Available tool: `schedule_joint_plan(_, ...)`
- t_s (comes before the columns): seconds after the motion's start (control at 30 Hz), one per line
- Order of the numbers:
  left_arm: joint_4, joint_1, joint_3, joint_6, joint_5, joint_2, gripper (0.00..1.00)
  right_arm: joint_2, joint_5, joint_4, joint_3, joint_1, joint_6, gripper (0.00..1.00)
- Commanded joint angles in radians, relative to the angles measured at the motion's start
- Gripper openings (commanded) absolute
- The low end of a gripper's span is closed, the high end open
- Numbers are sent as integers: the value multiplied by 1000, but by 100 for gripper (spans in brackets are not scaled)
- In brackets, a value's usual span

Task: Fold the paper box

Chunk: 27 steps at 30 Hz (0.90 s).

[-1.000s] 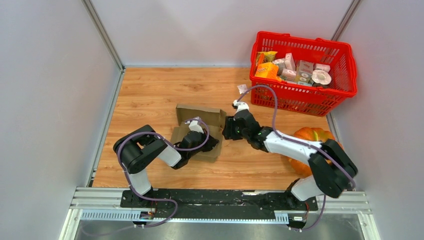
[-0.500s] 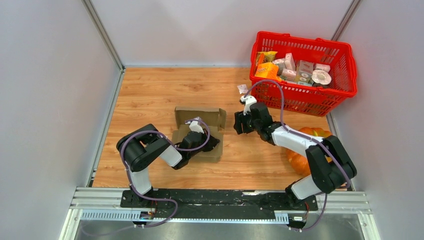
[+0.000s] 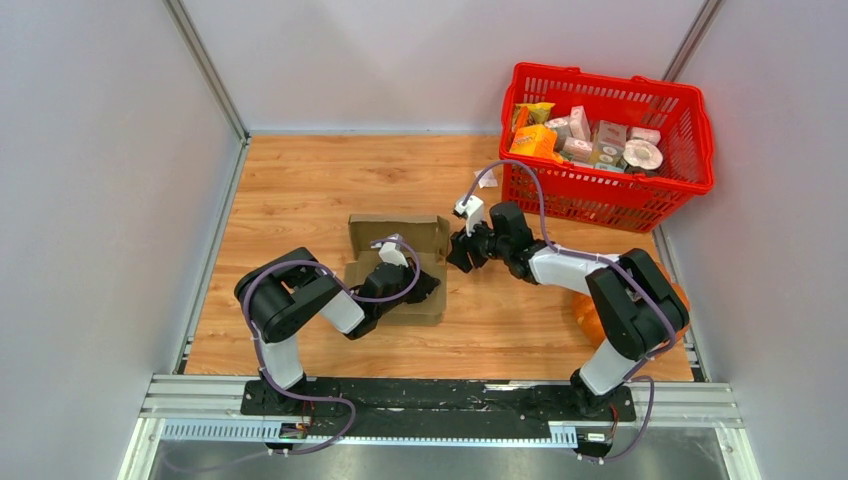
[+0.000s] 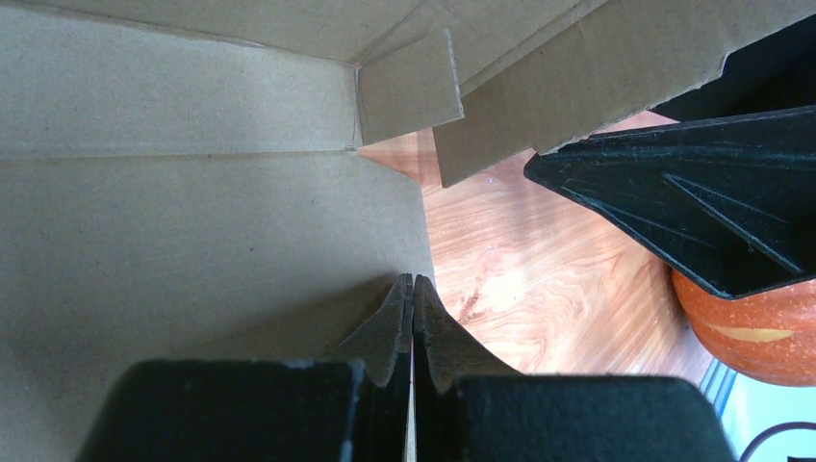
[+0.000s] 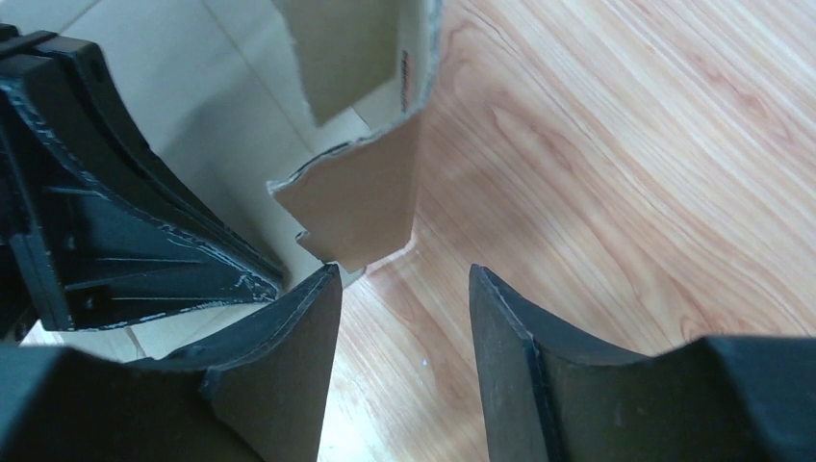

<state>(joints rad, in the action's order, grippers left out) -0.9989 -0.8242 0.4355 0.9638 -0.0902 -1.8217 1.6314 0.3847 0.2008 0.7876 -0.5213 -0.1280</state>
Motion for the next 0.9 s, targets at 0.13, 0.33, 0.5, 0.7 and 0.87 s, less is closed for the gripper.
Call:
schedule_joint_plan(0.13,98,-4,-37,-23,14,-11,0,38,174,121,61,-5,-81,45)
schedule_joint_plan(0.33,111,-4,-40,-30,10,-2,0,54,166,150,70,-14,-65,45)
schedule_joint_plan(0.5,108,-4,-46,-28,7,1,0,68,109,163,88,-31,-70,44)
schedule_joint_plan(0.7,111,-4,-44,-28,6,4,0,87,102,173,111,-48,-50,35)
schedule_joint_plan(0.87,112,-6,-38,-30,7,4,0,99,39,189,118,-88,-39,36)
